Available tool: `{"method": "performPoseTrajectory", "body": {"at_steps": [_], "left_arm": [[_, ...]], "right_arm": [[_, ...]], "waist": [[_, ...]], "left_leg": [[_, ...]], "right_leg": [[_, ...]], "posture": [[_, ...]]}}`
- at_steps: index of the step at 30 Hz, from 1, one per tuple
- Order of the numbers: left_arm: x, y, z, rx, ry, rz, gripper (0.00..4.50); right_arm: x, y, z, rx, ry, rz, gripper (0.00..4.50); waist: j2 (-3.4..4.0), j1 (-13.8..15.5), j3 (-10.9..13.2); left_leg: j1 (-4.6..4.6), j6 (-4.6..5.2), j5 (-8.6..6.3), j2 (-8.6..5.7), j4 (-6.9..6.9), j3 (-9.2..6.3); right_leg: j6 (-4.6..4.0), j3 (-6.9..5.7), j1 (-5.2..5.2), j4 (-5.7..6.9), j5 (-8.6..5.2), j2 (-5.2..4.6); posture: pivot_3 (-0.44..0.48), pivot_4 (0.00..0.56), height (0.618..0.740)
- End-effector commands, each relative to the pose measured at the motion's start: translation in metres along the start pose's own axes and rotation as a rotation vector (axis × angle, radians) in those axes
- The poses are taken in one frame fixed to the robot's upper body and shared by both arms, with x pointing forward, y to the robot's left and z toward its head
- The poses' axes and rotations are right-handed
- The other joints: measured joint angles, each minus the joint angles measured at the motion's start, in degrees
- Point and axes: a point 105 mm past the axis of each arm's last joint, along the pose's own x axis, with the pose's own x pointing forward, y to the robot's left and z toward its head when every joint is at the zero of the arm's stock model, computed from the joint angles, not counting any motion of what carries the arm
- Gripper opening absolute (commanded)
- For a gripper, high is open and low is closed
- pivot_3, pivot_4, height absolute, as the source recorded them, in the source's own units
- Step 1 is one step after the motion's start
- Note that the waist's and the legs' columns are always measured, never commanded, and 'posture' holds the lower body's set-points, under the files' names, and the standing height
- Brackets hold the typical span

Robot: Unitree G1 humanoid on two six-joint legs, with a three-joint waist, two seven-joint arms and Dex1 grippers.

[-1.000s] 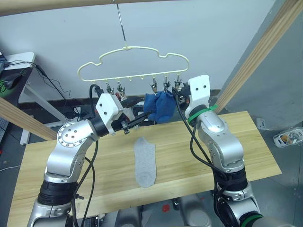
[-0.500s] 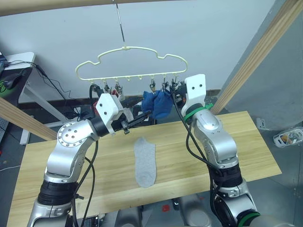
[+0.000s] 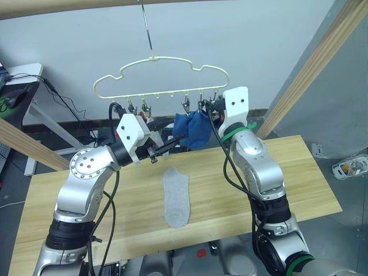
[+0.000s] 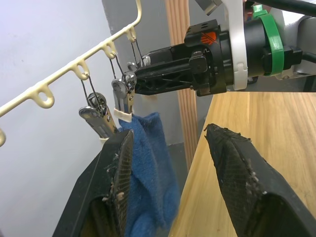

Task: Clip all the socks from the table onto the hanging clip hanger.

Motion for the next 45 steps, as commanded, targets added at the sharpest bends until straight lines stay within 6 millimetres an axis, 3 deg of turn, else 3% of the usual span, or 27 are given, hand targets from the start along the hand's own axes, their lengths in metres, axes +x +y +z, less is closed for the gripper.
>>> {"method": "performPoseTrajectory", "body": {"at_steps": [1,19,34,42,45], "left_arm": [[0.002,-0.005,0.008,0.022,-0.025,-0.017,2.52],[0.000,-0.006,0.007,0.019,-0.020,-0.011,2.52],[-0.002,-0.006,0.006,0.019,-0.013,-0.005,2.52],[-0.004,-0.005,0.003,0.005,-0.004,0.019,2.52],[-0.008,-0.003,-0.002,-0.009,0.018,0.053,2.52]], "right_arm": [[0.001,-0.001,0.019,0.005,-0.076,-0.023,2.17],[0.006,0.020,0.022,0.130,-0.063,0.020,2.17],[0.007,0.023,0.024,0.151,-0.073,0.029,2.17],[0.007,0.023,0.025,0.153,-0.080,0.028,0.21],[0.007,0.023,0.026,0.151,-0.081,0.028,0.15]], "waist": [[0.00,0.0,0.0],[0.00,0.0,0.0],[0.00,0.1,0.0],[0.00,0.1,0.0],[0.00,0.1,0.0]], "left_leg": [[0.00,0.00,0.00,0.00,0.00,0.00],[0.00,0.00,0.00,0.00,0.00,-0.01],[0.00,0.00,0.00,0.00,0.00,-0.02],[0.00,0.00,0.00,0.00,0.00,-0.01],[0.00,0.00,0.00,0.00,0.00,-0.02]], "right_leg": [[0.00,0.00,0.00,0.00,0.00,0.00],[0.00,-0.01,0.00,0.00,0.00,-0.02],[0.00,-0.02,0.00,0.00,0.00,-0.03],[0.00,-0.02,0.00,0.00,0.00,-0.03],[0.00,-0.02,0.00,0.00,0.00,-0.03]], "posture": [[-0.166,0.232,0.740],[-0.151,0.232,0.740],[-0.142,0.232,0.740],[-0.145,0.232,0.740],[-0.148,0.234,0.740]]}}
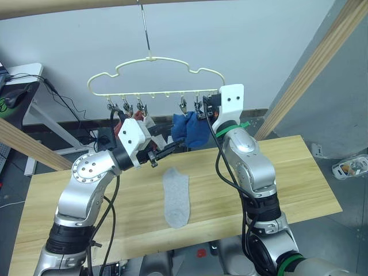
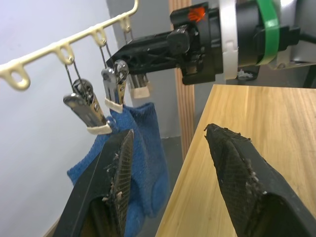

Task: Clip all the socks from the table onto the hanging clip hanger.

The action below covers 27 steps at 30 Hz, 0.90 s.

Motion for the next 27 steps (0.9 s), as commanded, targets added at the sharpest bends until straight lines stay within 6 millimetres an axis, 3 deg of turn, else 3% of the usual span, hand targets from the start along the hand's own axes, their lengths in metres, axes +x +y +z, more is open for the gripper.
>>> {"method": "performPoseTrajectory", "body": {"at_steps": [1,5,7,12,21,27], "left_arm": [[-0.005,0.002,0.007,0.026,-0.009,0.044,2.52],[-0.016,-0.001,-0.010,-0.014,0.075,0.095,2.69],[-0.022,-0.006,-0.024,-0.061,0.135,0.119,3.06],[-0.028,-0.026,-0.057,-0.137,0.246,0.203,4.50],[-0.018,-0.059,-0.130,-0.307,0.465,0.281,4.50],[-0.010,-0.067,-0.161,-0.353,0.565,0.312,4.50]], "right_arm": [[0.000,0.007,0.020,0.026,-0.075,0.012,0.15],[-0.001,0.006,0.021,0.020,-0.079,0.012,0.15],[-0.002,0.005,0.022,0.016,-0.081,0.012,0.15],[-0.003,0.005,0.024,0.009,-0.084,0.014,0.15],[-0.004,0.006,0.024,-0.001,-0.075,0.023,0.15],[-0.005,0.007,0.023,-0.004,-0.070,0.024,0.15]], "waist": [[0.00,0.0,0.0],[0.00,-0.1,0.0],[0.00,-0.1,0.0],[0.00,0.0,0.0],[-0.02,0.1,0.0],[-0.03,-0.1,0.0]], "left_leg": [[0.00,0.00,0.00,0.00,0.00,0.01],[0.00,0.00,0.00,0.02,-0.01,0.01],[0.01,0.00,0.00,0.03,-0.01,0.01],[0.00,0.00,0.00,0.01,-0.02,0.03],[0.02,0.01,0.00,-0.01,0.00,0.02],[0.02,0.01,0.00,-0.01,0.00,0.01]], "right_leg": [[0.00,0.01,0.00,0.00,0.00,0.00],[0.00,0.01,-0.01,0.00,0.00,0.00],[0.00,0.02,-0.01,0.00,0.00,0.00],[0.00,0.03,-0.02,-0.01,0.00,-0.03],[0.01,0.00,0.00,-0.01,0.03,-0.03],[0.00,-0.01,0.00,0.02,0.03,-0.02]], "posture": [[-0.148,0.234,0.740],[-0.151,0.237,0.740],[-0.150,0.240,0.740],[-0.150,0.249,0.740],[-0.169,0.260,0.740],[-0.182,0.264,0.740]]}}
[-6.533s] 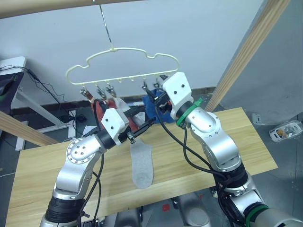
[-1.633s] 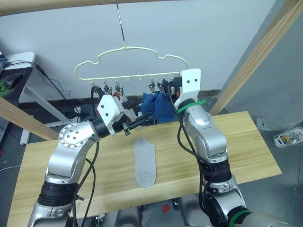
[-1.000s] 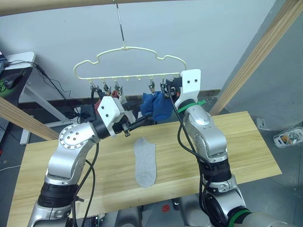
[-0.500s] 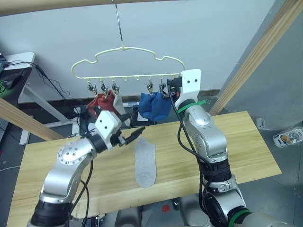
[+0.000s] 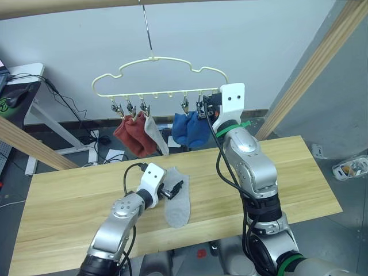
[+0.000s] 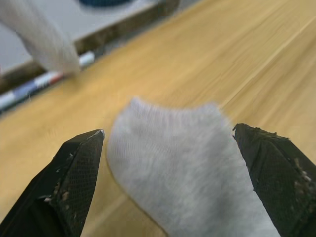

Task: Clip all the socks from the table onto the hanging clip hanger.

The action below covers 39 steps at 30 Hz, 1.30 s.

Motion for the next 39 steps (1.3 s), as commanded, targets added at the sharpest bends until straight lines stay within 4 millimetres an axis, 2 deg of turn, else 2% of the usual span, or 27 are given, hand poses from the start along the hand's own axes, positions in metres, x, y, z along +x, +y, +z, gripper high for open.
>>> {"method": "performPoseTrajectory", "body": {"at_steps": [1,5,12,17,19,23,24,26,31,35,39], "left_arm": [[0.007,-0.004,-0.006,0.002,0.024,0.005,4.50],[0.015,-0.011,-0.013,-0.026,0.054,-0.005,4.50],[0.015,-0.017,-0.016,-0.036,0.064,-0.026,2.95],[0.012,-0.017,-0.011,-0.037,0.030,-0.035,1.78],[0.011,-0.019,-0.001,-0.013,-0.019,-0.048,1.24],[0.013,-0.031,0.046,0.116,-0.218,-0.112,0.02],[0.013,-0.034,0.054,0.140,-0.251,-0.122,0.00],[0.015,-0.045,0.086,0.217,-0.367,-0.162,0.00],[0.020,-0.059,0.135,0.299,-0.543,-0.185,0.00],[0.026,-0.062,0.158,0.328,-0.618,-0.167,0.00],[0.031,-0.051,0.165,0.353,-0.643,-0.112,0.00]], "right_arm": [[-0.003,0.006,0.018,0.000,-0.067,0.020,0.15],[-0.003,0.007,0.018,0.001,-0.065,0.023,0.15],[-0.004,0.007,0.019,0.001,-0.064,0.021,0.15],[-0.004,0.006,0.019,-0.001,-0.066,0.020,0.15],[-0.004,0.006,0.019,-0.002,-0.066,0.021,0.15],[-0.004,0.006,0.020,0.000,-0.069,0.022,0.15],[-0.005,0.006,0.021,0.000,-0.070,0.022,0.15],[-0.005,0.006,0.025,0.003,-0.079,0.022,0.15],[-0.008,0.006,0.034,0.015,-0.095,0.022,0.15],[-0.011,0.005,0.040,0.024,-0.099,0.021,0.15],[-0.013,0.003,0.043,0.032,-0.094,0.016,0.15]], "waist": [[0.00,0.0,0.0],[-0.01,0.0,0.0],[-0.02,0.0,0.0],[-0.02,0.0,0.0],[-0.02,0.0,0.0],[-0.02,0.0,0.0],[-0.02,0.0,0.0],[-0.02,0.2,0.0],[-0.04,0.0,0.0],[-0.04,-0.2,0.0],[-0.04,-0.3,0.0]], "left_leg": [[0.00,0.00,0.00,0.00,0.00,0.01],[-0.01,0.00,0.00,0.00,0.00,0.01],[0.02,0.00,0.00,-0.01,0.00,0.02],[0.02,0.00,0.00,-0.01,0.00,0.03],[0.02,0.00,0.00,-0.01,0.00,0.03],[0.00,0.00,0.00,-0.01,0.00,0.02],[0.00,0.00,0.00,-0.01,0.00,0.02],[-0.02,0.00,0.00,-0.02,0.00,0.02],[-0.07,0.00,0.00,-0.06,0.00,0.07],[-0.07,0.01,-0.01,-0.04,-0.02,0.06],[-0.05,0.01,0.00,-0.01,-0.02,0.04]], "right_leg": [[0.00,0.01,0.00,-0.01,0.00,0.00],[0.00,0.00,0.00,-0.02,0.00,-0.01],[0.01,0.02,0.01,0.00,0.01,-0.03],[0.01,0.03,0.01,-0.02,0.00,-0.03],[0.01,0.03,0.02,-0.02,0.00,-0.03],[0.01,0.02,0.01,-0.02,0.01,-0.03],[0.01,0.03,0.01,-0.03,0.01,-0.03],[0.01,0.02,0.01,-0.04,0.01,-0.03],[0.06,0.07,0.01,-0.10,0.03,-0.07],[0.06,0.05,0.00,-0.10,0.03,-0.06],[0.06,0.05,0.00,-0.07,0.03,0.00]], "posture": [[-0.184,0.264,0.740],[-0.188,0.264,0.740],[-0.195,0.265,0.740],[-0.192,0.264,0.740],[-0.189,0.261,0.740],[-0.189,0.259,0.740],[-0.189,0.259,0.740],[-0.189,0.259,0.740],[-0.197,0.252,0.740],[-0.206,0.250,0.740],[-0.215,0.250,0.740]]}}
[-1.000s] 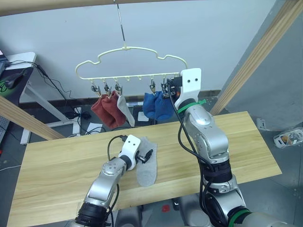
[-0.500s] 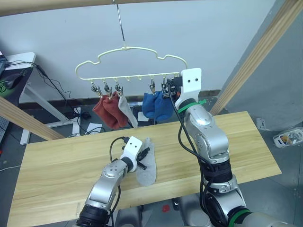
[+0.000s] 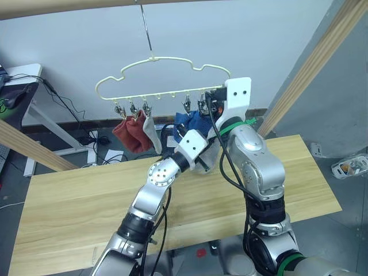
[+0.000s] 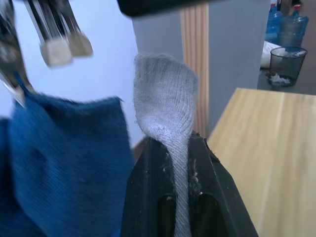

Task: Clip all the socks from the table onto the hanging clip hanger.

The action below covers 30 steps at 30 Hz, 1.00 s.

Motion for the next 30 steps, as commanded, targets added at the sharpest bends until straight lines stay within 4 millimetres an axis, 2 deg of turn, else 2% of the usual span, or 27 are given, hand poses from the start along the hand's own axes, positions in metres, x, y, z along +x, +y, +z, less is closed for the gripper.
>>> {"method": "performPoseTrajectory", "body": {"at_steps": [1,7,30], "left_arm": [[0.002,0.011,0.004,0.038,-0.034,0.051,0.00],[0.004,0.016,0.002,0.045,-0.045,0.093,0.00],[0.016,0.020,0.020,0.049,-0.138,0.147,0.00]], "right_arm": [[-0.004,0.005,0.026,0.007,-0.083,0.017,0.15],[-0.005,0.003,0.027,0.008,-0.079,0.011,0.15],[-0.006,0.002,0.020,0.008,-0.043,0.003,0.15]], "waist": [[0.00,0.0,0.0],[0.00,0.0,0.0],[0.00,0.1,0.0]], "left_leg": [[0.01,0.00,0.00,-0.01,0.00,0.00],[-0.03,0.00,0.00,-0.03,0.00,0.01],[-0.02,0.00,0.00,-0.04,0.00,0.01]], "right_leg": [[0.00,0.00,0.00,0.00,0.00,0.00],[0.00,0.00,0.00,-0.04,0.00,-0.01],[0.00,-0.01,0.00,-0.03,0.00,0.00]], "posture": [[-0.215,0.250,0.740],[-0.219,0.252,0.740],[-0.215,0.250,0.740]]}}
